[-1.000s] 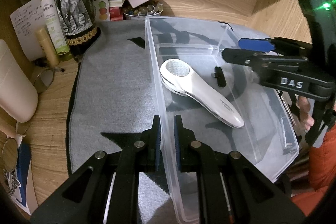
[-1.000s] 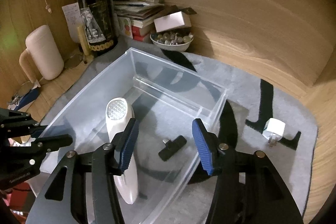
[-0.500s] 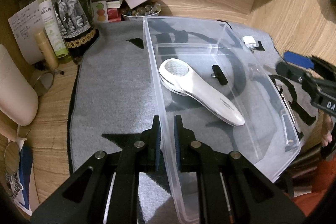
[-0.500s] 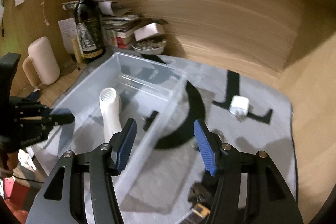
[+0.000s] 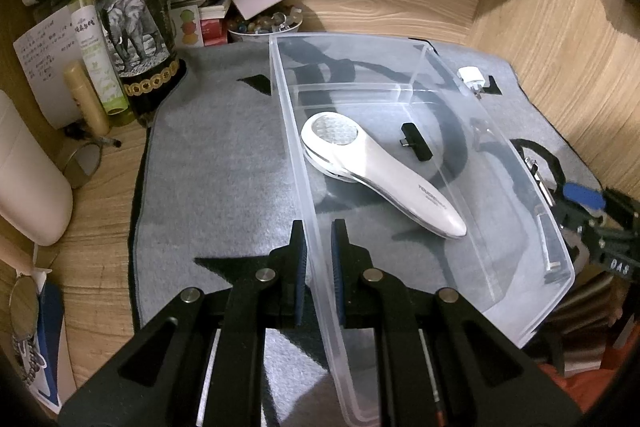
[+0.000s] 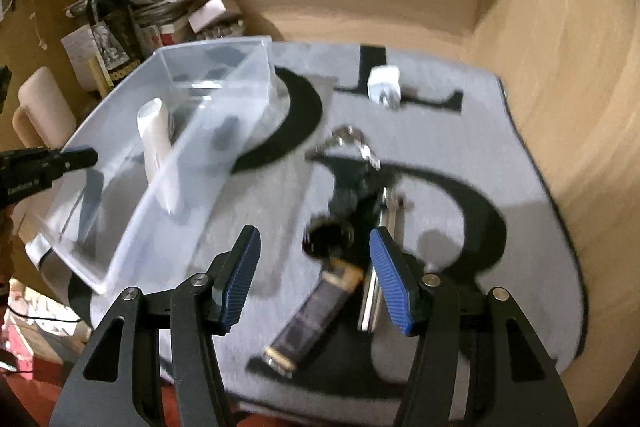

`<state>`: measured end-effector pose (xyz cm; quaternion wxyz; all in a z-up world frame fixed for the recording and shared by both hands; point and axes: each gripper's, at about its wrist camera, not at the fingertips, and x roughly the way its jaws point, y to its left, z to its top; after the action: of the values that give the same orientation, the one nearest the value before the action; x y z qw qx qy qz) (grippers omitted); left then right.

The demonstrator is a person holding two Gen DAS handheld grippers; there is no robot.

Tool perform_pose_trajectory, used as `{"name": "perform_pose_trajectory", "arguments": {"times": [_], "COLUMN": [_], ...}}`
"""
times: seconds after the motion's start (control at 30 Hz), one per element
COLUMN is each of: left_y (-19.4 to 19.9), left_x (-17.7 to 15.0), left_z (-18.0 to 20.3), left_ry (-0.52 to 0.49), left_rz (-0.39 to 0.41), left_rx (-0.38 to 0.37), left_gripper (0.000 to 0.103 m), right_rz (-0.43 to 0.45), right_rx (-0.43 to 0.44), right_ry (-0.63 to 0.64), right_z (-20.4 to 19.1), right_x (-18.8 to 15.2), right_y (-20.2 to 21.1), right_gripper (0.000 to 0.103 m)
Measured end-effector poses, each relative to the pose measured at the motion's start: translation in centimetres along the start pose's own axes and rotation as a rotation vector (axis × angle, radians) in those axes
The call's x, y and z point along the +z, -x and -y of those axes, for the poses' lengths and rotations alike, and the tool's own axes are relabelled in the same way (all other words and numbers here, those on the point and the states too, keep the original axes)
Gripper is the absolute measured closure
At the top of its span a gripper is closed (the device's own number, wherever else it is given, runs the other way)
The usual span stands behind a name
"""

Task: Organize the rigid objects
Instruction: 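Grasp the black-and-gold bottle with the right gripper and lift it, then place the black-and-gold bottle into the clear box beside the massager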

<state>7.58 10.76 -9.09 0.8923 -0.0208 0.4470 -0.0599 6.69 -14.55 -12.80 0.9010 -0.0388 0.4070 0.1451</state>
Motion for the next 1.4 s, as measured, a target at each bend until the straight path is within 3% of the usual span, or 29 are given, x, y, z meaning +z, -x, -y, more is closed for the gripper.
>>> {"name": "perform_pose_trajectory", "arguments": {"times": [0.1, 0.27, 0.43, 0.63, 1.4], "left_y": [0.0, 0.0, 0.0, 0.0, 0.0], "left_x": [0.0, 0.0, 0.0, 0.1, 0.2], "left_z": [0.0, 0.0, 0.0, 0.1, 0.0], "left_ry": [0.000, 0.001, 0.000, -0.001, 0.001], "left_rz": [0.001, 0.001, 0.000, -0.001, -0.002], "left_rx": [0.000, 0.000, 0.001, 0.004, 0.002], "left_gripper": [0.092, 0.092, 0.092, 0.092, 0.092], "right_rz": [-0.025, -0.073, -0.112, -0.080, 0.152], "right_rx": [0.012, 0.019, 0.013, -0.009, 0.021], "right_ry": [-0.010, 0.003, -0.018, 0.005, 0.057], "right_z": [-0.2, -0.6, 0.0, -0.3, -1.8], "right_x": [-1.1, -2.4, -3.1, -3.1, 3.3], "right_y": [-0.1, -0.3, -1.6, -1.7, 1.8], "right_gripper": [0.050, 0.062, 0.068, 0.082, 0.082]}}
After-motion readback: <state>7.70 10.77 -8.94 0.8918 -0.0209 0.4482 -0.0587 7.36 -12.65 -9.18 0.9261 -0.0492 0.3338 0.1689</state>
